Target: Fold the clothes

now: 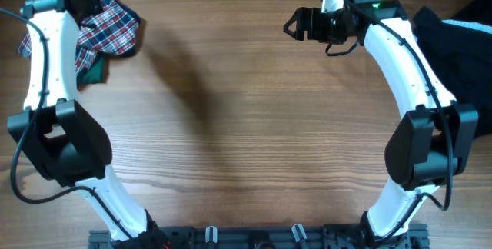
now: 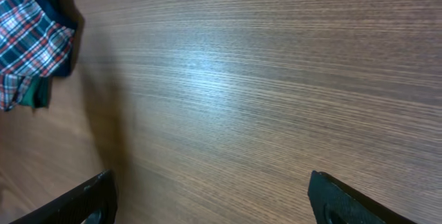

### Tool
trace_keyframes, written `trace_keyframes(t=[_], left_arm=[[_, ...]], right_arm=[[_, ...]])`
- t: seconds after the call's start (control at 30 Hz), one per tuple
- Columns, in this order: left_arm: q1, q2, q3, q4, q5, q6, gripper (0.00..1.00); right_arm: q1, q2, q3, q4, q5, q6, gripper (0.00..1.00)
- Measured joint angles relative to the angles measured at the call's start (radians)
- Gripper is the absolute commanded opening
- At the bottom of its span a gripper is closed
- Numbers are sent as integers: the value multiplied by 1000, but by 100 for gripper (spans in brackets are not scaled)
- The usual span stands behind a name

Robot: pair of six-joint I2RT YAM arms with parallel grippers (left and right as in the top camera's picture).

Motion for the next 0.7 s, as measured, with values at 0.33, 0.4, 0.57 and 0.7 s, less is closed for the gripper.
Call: trace_keyframes(t=[0.33,0.4,0.57,0.7], left_arm=[[-23,74,0,227,11,259,82],[-21,93,0,246,11,271,86],[-4,189,0,297,12,328,89],[13,236,0,303,27,338,86]], right_arm=[[0,0,0,-36,11,0,88],[0,0,0,-40,8,0,89],[0,0,0,-43,7,1,89],[0,0,0,-42,7,2,89]])
